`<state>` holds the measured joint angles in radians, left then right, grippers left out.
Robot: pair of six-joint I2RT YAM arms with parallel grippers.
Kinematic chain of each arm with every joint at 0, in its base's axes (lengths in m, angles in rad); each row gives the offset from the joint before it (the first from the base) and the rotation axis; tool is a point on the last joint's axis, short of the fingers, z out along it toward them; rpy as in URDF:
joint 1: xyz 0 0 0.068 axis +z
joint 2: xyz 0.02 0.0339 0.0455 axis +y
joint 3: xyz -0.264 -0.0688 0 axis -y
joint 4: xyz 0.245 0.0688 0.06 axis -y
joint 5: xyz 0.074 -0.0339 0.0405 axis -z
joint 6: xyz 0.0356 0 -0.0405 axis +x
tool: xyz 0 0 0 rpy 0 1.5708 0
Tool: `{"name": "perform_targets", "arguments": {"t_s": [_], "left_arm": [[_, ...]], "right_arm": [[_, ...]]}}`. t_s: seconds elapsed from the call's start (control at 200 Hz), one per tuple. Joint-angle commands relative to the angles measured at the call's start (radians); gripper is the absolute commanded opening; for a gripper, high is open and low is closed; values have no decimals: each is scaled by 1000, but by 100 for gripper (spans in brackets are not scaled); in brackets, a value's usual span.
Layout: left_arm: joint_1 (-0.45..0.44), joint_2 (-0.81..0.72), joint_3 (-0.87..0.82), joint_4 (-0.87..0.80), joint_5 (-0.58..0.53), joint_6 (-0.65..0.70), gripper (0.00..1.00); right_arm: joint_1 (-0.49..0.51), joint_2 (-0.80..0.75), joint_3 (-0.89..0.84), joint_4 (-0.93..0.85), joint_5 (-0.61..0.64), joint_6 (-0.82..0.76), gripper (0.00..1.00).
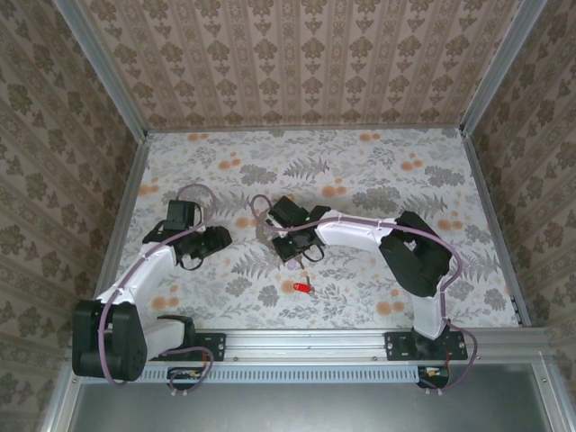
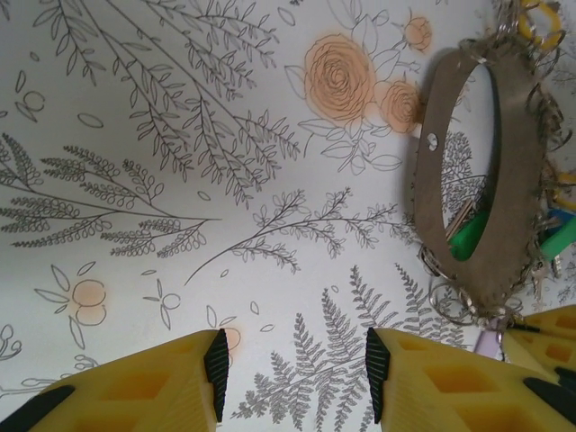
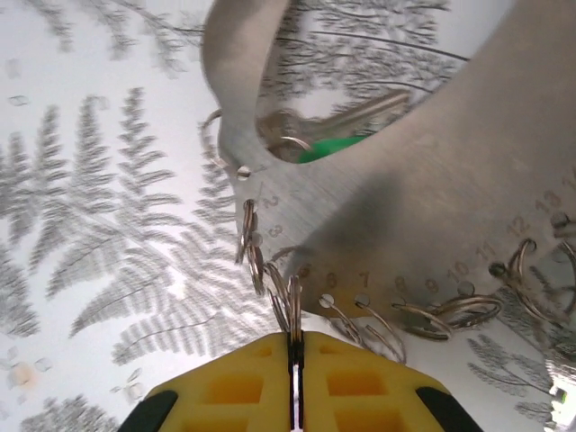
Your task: Put the keys on the keyring
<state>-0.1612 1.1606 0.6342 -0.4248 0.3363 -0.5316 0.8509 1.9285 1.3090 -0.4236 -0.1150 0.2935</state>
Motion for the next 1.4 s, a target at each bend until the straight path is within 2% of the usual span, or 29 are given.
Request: {"name": "perform_targets", "arguments": {"t_s": [0.0,0.11,0.22,0.305,0.385,0.545,0.61,0.725,0.795,0.895,1.0,1.095,1.3,1.4], "left_arm": [[8,-14,-13,45,17,-25,47],[8,2,-13,76,24,-45,46],[8,36,0,92,30,-58,46],[10,60,9,101,35,-65,46],[8,78,18,107,41,-68,46],[-18,104,56,97,48,-7,46],[-50,117,80,90,36,18,46],[-86,134,109,101,27,40,46],[-92,129,111,123,30,53,46],[-92,110,110,147,24,80,47],[-91,88,112,150,21,115,53],[-89,44,86,169,-9,124,55],[-89,-152,-97,375,-41,162,56],[-89,-226,-133,381,-64,170,56]], "right_arm": [[5,-24,-22,93,-185,-72,11],[18,11,-7,138,-277,-68,13],[28,56,29,147,-336,-69,25],[27,51,28,155,-344,-82,30],[11,10,-8,183,-347,-96,36],[-79,-143,-147,259,-346,-142,39],[-129,-200,-196,272,-299,-174,41],[-180,-261,-272,295,-230,-362,46],[-187,-280,-302,274,-340,-601,48],[-180,-276,-303,203,-382,-874,48],[-165,-227,-268,168,-325,-1007,44],[-155,-181,-247,192,-292,-1037,36],[-119,-103,-234,252,-195,-1080,36],[-112,-90,-241,302,-164,-1080,30]]}}
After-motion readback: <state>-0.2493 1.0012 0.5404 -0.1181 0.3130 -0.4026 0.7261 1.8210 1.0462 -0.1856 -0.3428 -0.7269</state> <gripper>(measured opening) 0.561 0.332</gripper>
